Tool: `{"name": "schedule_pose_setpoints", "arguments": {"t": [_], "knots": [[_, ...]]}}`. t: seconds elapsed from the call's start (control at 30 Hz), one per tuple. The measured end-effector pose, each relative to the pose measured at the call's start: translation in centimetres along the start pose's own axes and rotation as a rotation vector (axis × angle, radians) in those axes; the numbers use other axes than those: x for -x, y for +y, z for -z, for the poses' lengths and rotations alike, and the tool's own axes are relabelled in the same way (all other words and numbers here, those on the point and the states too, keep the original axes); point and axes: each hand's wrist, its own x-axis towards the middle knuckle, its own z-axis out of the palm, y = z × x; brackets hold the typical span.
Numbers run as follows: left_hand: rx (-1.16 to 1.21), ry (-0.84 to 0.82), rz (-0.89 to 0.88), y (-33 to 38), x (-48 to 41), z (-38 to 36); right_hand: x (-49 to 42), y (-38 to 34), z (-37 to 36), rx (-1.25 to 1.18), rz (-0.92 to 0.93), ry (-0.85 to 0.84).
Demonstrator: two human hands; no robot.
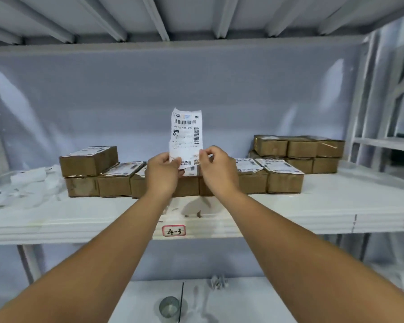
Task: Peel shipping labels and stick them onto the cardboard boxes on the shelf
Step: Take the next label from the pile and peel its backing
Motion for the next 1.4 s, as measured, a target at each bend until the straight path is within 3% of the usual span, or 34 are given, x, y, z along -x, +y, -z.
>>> {"name": "schedule_pose_setpoints", "arguments": {"t": [0.13,0.27,0.43,0.73,0.9,1.13,1.33,1.4], "knots": [[-0.538,0.044,-0.344,-0.1,-0.2,-3.8,-3.3,3.7,3.5,0.291,0.119,0.075],[-0.708,0.084,-0.476,-1.5,-2.0,-6.1,-7.2,6.5,6.0,0.562,0.139,0.057],[-0.74,0.228,-0.687,-3.9,-3.1,-6.6,-12.1,8.8,7.9,0.783,0.011,-0.005],[-0.697,0.2,-0.482,-5.5,-4.8,-6.3,-17.0,12.2,6.7,0.929,-0.286,-0.116],[-0.71,0.181,-0.464,-5.9,-4.9,-6.2,-17.4,13.0,5.4,0.983,-0.116,-0.044],[-0.693,0.187,-0.524,-5.7,-4.7,-6.2,-18.2,13.1,5.3,0.893,-0.239,-0.031],[-0.675,0.189,-0.52,-5.5,-4.5,-6.4,-18.4,13.4,6.2,0.77,-0.16,0.07],[-0.673,0.191,-0.517,-5.4,-4.5,-6.4,-18.4,13.0,6.2,0.697,-0.214,0.072]]}}
